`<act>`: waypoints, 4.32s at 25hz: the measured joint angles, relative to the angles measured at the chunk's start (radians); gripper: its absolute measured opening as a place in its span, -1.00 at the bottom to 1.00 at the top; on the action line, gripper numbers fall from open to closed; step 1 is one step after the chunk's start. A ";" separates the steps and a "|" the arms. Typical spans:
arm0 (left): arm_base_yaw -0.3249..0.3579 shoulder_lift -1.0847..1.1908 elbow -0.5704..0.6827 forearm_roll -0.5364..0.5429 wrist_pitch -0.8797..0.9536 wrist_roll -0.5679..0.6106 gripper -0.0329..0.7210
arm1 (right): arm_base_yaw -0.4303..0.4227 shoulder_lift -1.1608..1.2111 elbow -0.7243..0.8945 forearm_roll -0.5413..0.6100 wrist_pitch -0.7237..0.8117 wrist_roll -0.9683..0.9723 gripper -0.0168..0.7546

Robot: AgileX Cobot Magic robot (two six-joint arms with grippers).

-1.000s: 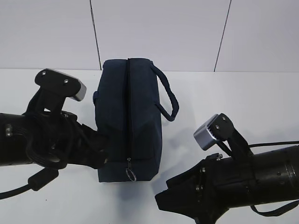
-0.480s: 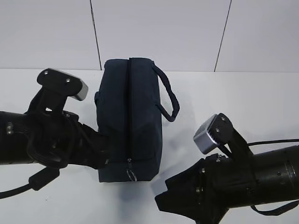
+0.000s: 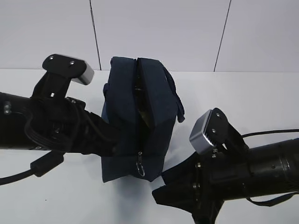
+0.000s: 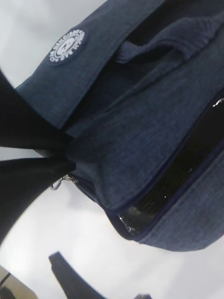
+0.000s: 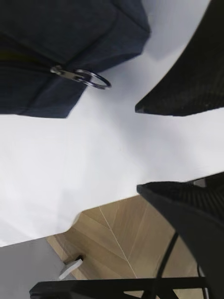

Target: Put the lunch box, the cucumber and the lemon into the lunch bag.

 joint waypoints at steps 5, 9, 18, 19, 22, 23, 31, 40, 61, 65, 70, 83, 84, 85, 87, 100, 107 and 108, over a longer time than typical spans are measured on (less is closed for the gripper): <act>0.000 0.000 -0.004 -0.011 0.007 0.000 -0.90 | 0.000 0.060 -0.046 0.000 -0.003 -0.001 0.01; 0.000 0.000 -0.004 -0.013 0.010 0.000 -0.90 | 0.000 0.146 -0.069 0.000 -0.009 0.007 0.01; 0.000 0.000 -0.004 -0.013 0.010 0.000 -0.90 | 0.000 0.240 -0.171 0.000 -0.018 0.052 0.00; 0.000 0.000 -0.004 -0.013 0.010 0.000 -0.90 | 0.000 0.245 -0.182 0.000 -0.020 0.052 0.00; 0.000 0.000 -0.004 -0.013 0.010 0.000 -0.90 | 0.000 0.255 -0.205 0.000 -0.041 0.055 0.00; 0.000 0.000 -0.004 -0.013 0.010 0.000 -0.90 | 0.000 0.255 -0.210 0.000 -0.049 0.056 0.00; 0.000 0.000 -0.005 -0.015 0.018 0.000 -0.90 | 0.000 0.263 -0.249 0.000 -0.078 0.076 0.00; 0.000 0.000 -0.005 -0.015 0.033 0.000 -0.90 | 0.000 0.312 -0.271 0.000 -0.048 0.089 0.00; 0.000 0.000 -0.005 -0.015 0.033 0.000 -0.90 | 0.000 0.315 -0.294 0.000 -0.046 0.114 -0.38; 0.000 0.000 -0.005 -0.015 0.033 0.000 -0.90 | 0.000 0.315 -0.294 0.000 -0.050 0.118 -0.63; 0.000 0.000 -0.005 -0.015 0.033 0.000 -0.90 | 0.000 0.315 -0.294 0.000 -0.052 0.120 -0.71; 0.000 0.000 -0.005 -0.015 0.033 0.000 -0.90 | 0.000 0.315 -0.294 -0.021 -0.052 0.134 -0.72; 0.000 0.000 -0.005 -0.015 0.033 0.000 -0.90 | 0.000 0.315 -0.294 -0.021 -0.052 0.134 -0.72; 0.000 0.000 -0.005 -0.015 0.033 0.000 -0.90 | 0.000 0.315 -0.294 -0.021 -0.052 0.134 -0.72; 0.000 0.000 -0.005 -0.015 0.033 0.000 -0.90 | 0.000 0.315 -0.294 -0.024 -0.052 0.137 -0.72; 0.000 0.000 -0.005 -0.015 0.033 0.000 -0.90 | 0.000 0.355 -0.294 -0.022 -0.007 0.157 -0.71; 0.000 0.000 -0.005 -0.015 0.033 0.000 -0.90 | 0.000 0.355 -0.294 -0.007 -0.007 0.161 -0.71; 0.000 0.000 -0.005 -0.015 0.033 0.000 -0.90 | 0.000 0.355 -0.294 -0.007 -0.012 0.161 -0.71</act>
